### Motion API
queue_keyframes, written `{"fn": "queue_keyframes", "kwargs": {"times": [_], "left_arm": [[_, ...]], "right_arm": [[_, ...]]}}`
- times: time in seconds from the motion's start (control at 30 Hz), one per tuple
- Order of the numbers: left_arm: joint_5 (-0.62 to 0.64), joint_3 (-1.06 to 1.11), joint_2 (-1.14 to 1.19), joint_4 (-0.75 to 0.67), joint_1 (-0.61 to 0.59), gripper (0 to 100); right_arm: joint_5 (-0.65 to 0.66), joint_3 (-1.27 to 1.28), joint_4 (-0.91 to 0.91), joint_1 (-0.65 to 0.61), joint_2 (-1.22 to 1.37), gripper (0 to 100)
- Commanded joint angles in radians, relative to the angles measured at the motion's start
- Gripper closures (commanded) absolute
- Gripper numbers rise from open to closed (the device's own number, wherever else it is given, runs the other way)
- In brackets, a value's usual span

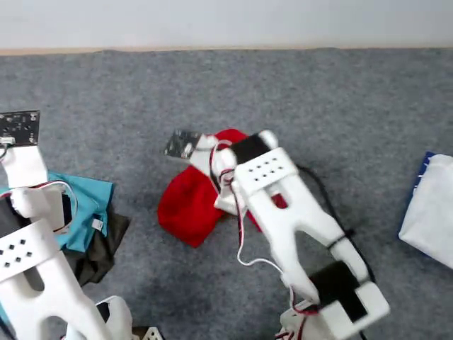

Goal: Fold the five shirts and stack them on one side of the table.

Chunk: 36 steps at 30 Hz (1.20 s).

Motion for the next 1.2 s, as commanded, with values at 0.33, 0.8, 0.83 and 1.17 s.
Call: {"fn": "queue_keyframes", "kwargs": {"times": [0.33, 0.8, 0.83, 1.17], "left_arm": [[0.0, -0.001, -0.015, -0.005, 0.002, 98], [0.0, -0.001, -0.015, -0.008, 0.002, 98], [0.0, -0.001, -0.015, -0.006, 0.002, 98], [-0.003, -0.001, -0.015, -0.003, 0.002, 98]], "right_arm": [[0.028, -0.64, 0.305, 0.019, -0.226, 99.0], [0.066, -0.686, 0.289, 0.298, -0.113, 98.8], [0.068, -0.652, 0.274, 0.335, -0.084, 98.8], [0.097, -0.502, 0.051, 0.648, 0.193, 98.8]]}}
